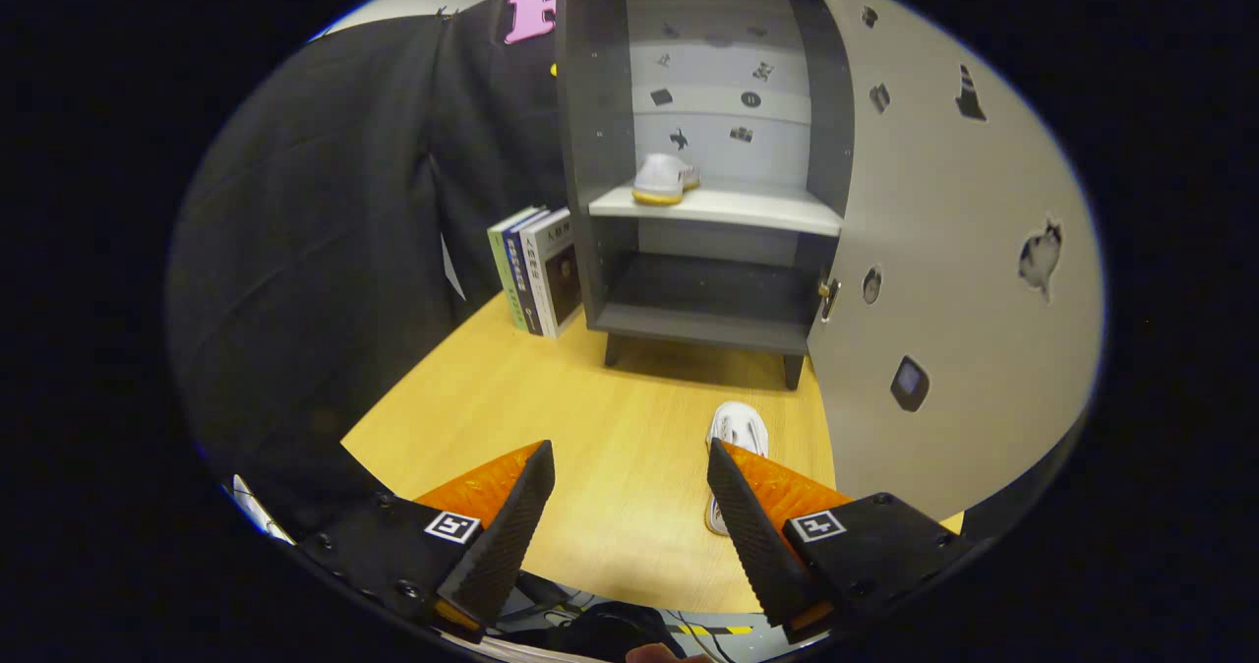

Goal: Open the shoe cabinet door, grab the shoes and put them into the shoe cabinet, then close the shoe cabinet door.

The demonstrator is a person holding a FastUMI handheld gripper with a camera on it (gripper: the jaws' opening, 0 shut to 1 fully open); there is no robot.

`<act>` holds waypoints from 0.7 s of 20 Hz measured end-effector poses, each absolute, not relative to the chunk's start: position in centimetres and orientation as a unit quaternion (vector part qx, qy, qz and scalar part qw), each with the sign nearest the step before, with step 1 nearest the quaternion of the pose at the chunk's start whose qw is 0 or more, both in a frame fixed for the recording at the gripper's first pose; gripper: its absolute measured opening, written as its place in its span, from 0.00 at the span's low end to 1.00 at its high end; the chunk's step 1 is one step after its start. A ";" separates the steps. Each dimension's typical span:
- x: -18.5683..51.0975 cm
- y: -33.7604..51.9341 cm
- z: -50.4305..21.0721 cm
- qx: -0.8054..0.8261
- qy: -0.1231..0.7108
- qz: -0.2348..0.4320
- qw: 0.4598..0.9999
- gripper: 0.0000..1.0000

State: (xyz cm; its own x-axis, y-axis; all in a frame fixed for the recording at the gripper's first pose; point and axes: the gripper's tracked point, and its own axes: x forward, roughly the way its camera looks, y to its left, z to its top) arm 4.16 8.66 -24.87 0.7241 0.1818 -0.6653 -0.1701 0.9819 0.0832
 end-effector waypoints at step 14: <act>10.4 4.8 -44.4 0.039 0.518 0.052 0.853 0.98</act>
